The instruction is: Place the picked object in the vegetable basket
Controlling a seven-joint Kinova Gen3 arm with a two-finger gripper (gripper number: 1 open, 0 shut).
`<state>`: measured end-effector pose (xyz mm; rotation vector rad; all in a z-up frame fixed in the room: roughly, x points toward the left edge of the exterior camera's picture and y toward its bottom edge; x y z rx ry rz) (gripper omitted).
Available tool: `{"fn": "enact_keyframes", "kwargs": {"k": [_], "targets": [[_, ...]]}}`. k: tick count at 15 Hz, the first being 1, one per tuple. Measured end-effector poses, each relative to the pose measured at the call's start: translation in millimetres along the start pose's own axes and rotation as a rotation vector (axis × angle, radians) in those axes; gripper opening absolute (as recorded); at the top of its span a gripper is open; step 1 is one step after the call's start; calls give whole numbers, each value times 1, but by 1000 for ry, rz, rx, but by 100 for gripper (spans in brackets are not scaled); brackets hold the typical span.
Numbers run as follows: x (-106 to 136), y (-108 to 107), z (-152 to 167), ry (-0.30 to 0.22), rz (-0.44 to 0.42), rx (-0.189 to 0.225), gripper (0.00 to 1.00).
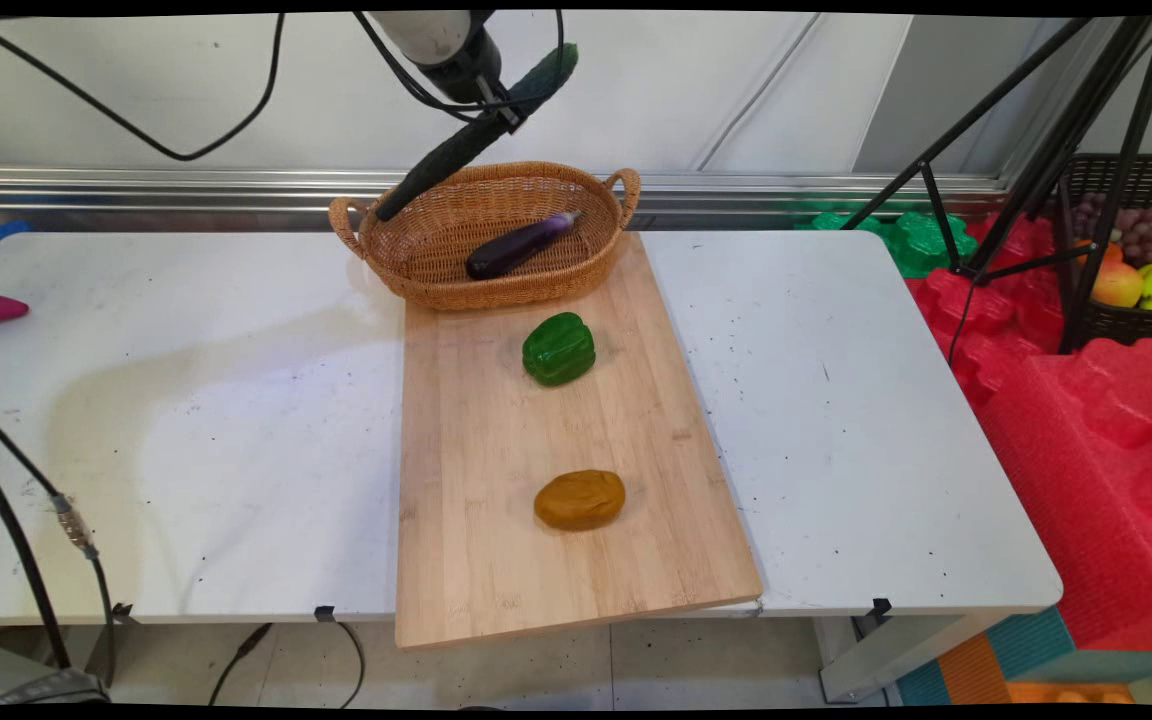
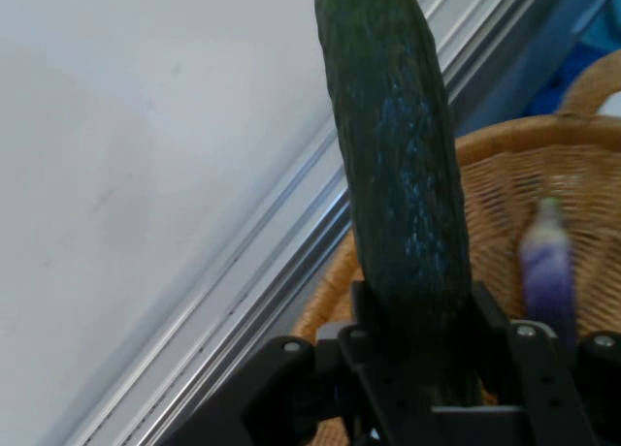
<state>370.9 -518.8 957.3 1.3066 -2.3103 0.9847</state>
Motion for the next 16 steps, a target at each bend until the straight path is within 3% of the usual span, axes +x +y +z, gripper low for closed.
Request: {"fn": "enact_keyframes", "kwargs": {"k": [8, 11, 16], "targets": [[-11, -10, 59, -85, -20, 9, 0], [-21, -9, 78, -132, -22, 1, 0], [-30, 0, 95, -166, -13, -21, 0]]}}
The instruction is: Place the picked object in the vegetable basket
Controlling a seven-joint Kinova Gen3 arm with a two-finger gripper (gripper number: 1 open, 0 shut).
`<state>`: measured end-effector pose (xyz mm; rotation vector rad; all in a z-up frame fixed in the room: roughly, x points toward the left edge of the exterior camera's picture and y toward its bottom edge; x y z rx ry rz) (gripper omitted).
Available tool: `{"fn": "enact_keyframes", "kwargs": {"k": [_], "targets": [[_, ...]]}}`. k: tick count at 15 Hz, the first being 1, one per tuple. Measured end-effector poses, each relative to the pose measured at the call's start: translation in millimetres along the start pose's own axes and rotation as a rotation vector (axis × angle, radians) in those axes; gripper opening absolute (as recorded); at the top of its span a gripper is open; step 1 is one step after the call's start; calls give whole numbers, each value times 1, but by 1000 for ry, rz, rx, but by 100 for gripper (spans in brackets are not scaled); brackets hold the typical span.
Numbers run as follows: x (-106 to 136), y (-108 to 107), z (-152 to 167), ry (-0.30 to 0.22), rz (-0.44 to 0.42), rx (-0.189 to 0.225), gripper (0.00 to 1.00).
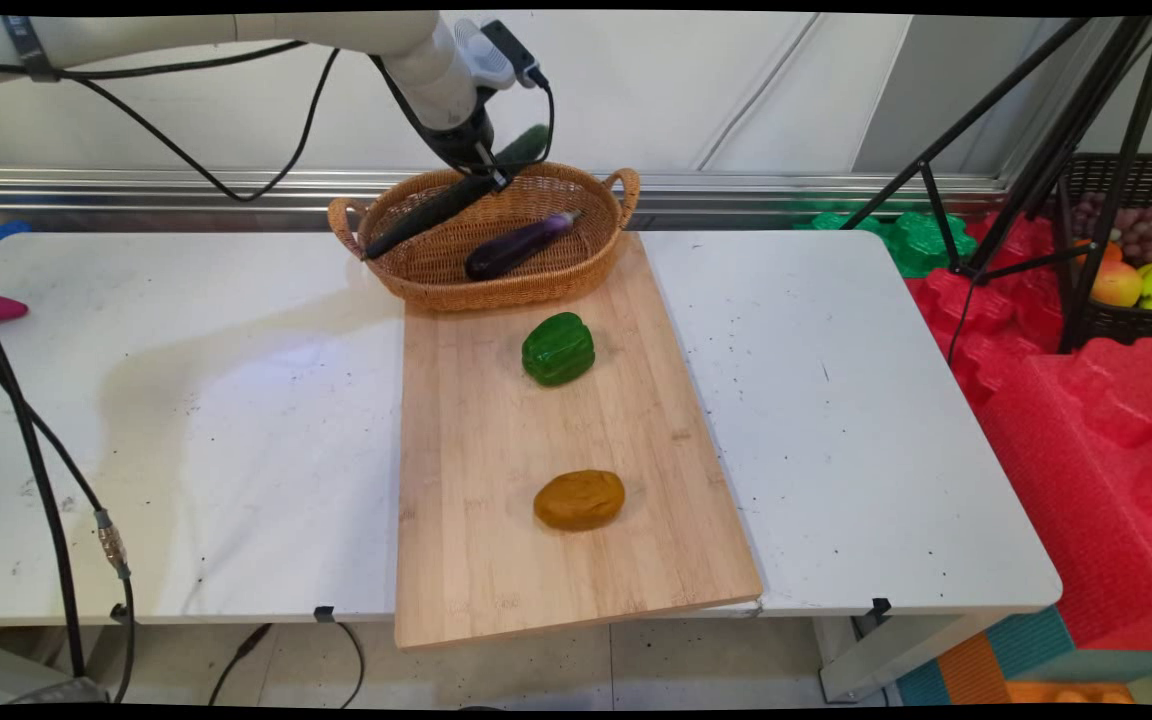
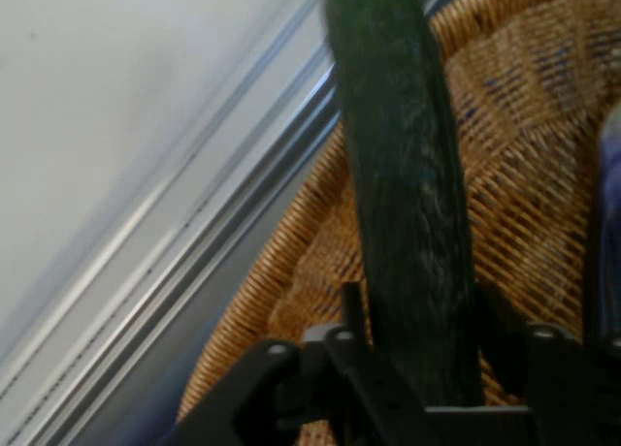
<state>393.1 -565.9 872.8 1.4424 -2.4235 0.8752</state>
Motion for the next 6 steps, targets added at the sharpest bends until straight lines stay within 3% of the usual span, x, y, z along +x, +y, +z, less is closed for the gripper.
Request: {"fn": "enact_keyframes", "kwargs": {"k": [1, 6], "targets": [[0, 2, 3, -5, 3, -5, 100], [-4, 11, 11, -18, 10, -22, 100]]}}
